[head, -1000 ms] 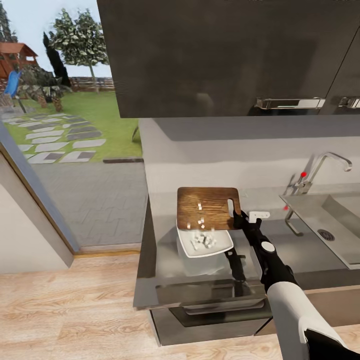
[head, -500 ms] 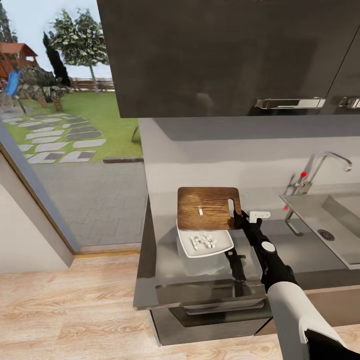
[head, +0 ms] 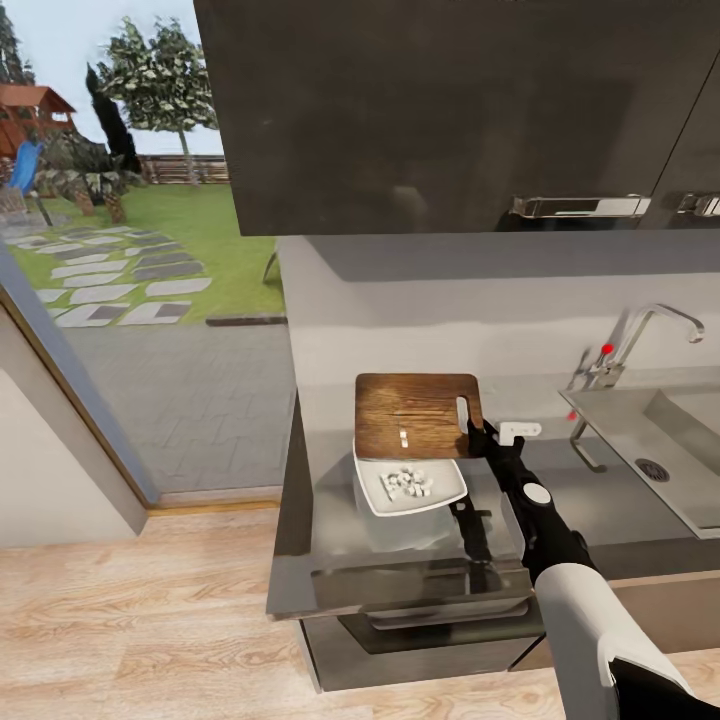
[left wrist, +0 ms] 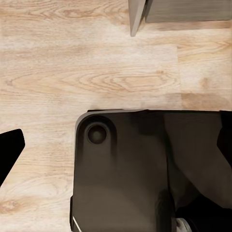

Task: In the kitchen, take the Vidalia onion out of the sink, dice it on the chopping board with the paring knife, put the diced onion into the bowl on the countertop, then place both the paring knife and the chopping board into the sink.

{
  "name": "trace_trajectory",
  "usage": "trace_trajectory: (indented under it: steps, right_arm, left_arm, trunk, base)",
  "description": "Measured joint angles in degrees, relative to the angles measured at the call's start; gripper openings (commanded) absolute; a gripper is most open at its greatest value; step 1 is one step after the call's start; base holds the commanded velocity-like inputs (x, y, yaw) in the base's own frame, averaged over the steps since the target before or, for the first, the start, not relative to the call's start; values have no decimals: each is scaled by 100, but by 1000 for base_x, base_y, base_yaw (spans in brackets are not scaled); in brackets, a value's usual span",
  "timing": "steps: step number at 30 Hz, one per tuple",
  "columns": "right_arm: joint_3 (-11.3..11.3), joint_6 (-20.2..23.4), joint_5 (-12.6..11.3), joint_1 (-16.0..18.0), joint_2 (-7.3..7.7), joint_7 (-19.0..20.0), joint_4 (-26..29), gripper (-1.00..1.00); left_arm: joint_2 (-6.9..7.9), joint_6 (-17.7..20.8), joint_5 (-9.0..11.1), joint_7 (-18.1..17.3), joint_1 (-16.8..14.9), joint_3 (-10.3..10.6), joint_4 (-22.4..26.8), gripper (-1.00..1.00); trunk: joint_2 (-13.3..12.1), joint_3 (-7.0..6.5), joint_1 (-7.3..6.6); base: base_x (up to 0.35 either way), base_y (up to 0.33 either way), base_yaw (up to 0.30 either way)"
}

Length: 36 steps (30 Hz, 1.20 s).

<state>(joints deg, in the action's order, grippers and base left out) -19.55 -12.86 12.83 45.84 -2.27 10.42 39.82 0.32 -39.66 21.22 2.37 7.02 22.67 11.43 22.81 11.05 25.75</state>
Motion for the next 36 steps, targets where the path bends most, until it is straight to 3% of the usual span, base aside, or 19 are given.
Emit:
trace_trajectory:
  steps: [31,36]
  right_arm:
    - [-1,64,-9,0,-7,-19,165,-100]
    - [0,905,-18,3,-20,-20,757,-100]
  left_arm:
    - [0,1,0,-1,0,2,-1,100]
    - [-6,0,-3,-5,0,4,0,100]
  trunk:
    - [0,0,0]
    - [-1,-1,0]
  base:
    - [0,-3,0]
    - [0,-235,0]
